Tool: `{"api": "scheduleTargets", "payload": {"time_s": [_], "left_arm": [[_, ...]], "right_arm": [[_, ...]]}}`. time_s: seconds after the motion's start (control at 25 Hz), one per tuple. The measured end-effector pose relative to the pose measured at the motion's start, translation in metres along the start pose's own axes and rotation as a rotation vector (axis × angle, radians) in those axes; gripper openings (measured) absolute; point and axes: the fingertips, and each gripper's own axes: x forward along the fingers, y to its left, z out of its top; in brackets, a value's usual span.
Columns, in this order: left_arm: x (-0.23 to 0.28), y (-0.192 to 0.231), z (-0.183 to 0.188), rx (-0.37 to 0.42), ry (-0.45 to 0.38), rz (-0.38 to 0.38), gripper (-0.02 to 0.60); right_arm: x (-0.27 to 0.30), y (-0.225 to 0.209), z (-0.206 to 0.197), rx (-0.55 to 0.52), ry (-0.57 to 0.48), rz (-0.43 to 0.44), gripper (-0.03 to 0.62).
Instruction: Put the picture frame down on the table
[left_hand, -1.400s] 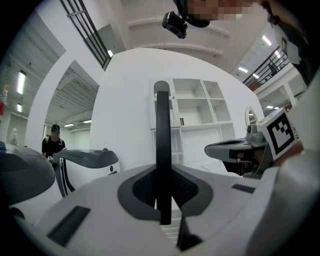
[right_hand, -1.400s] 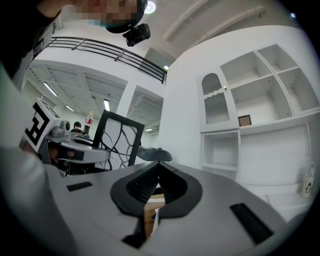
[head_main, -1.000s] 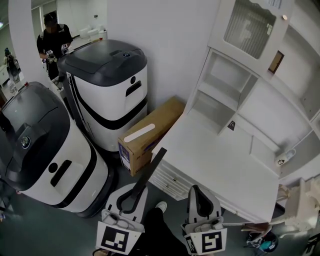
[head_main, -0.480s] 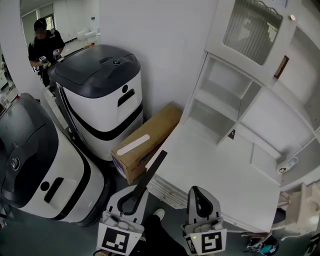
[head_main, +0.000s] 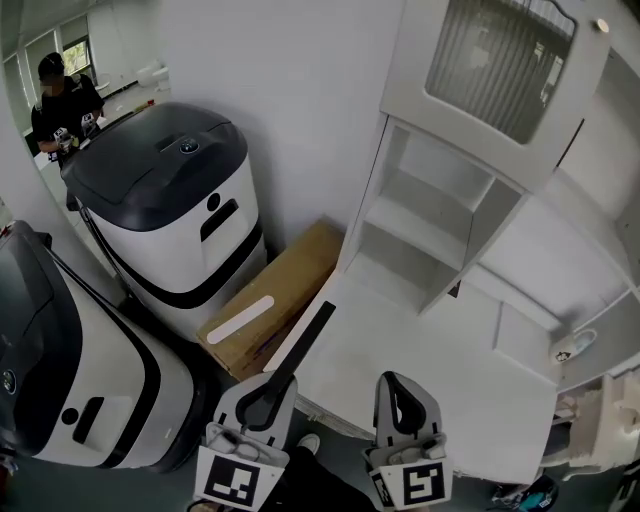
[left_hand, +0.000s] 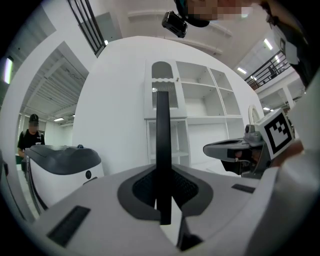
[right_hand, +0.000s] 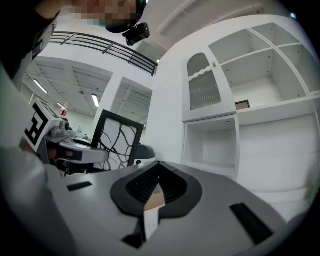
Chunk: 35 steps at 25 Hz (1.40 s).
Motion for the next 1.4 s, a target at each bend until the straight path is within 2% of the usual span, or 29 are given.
{"api": "scheduleTargets", "payload": {"time_s": [0.24,0.56,0.72,0.92,1.24,1.4], "left_arm": [[0.055,0.002,0.005,0.006,0.003,-0.025,0.031],[0.102,-0.006,0.003,0.003,0.02,-0.061,0.031],[0.116,-0.019,0.003,0.029,0.026,-0.098,0.031],[0.126,-0.033,0.006,0.005,0.032,-0.134,0.031],[0.141,-0.056,0.012,0.025,0.049,-0.194,0.031],[0.15,-0.068,0.017,0.056,0.049,-0.237,0.031]], "right_arm": [[0.032,-0.042,-0.005,0.007,0.005,-0.015,0.0],[0.049,-0.083,-0.013,0.016,0.012,-0.049,0.0],[0.045,-0.1,-0.017,0.028,0.018,-0.076,0.0],[0.034,-0.116,-0.021,0.035,0.03,-0.107,0.0],[0.017,-0.138,-0.02,0.051,0.028,-0.158,0.0],[0.009,-0.149,-0.02,0.053,0.031,-0.187,0.0]]}}
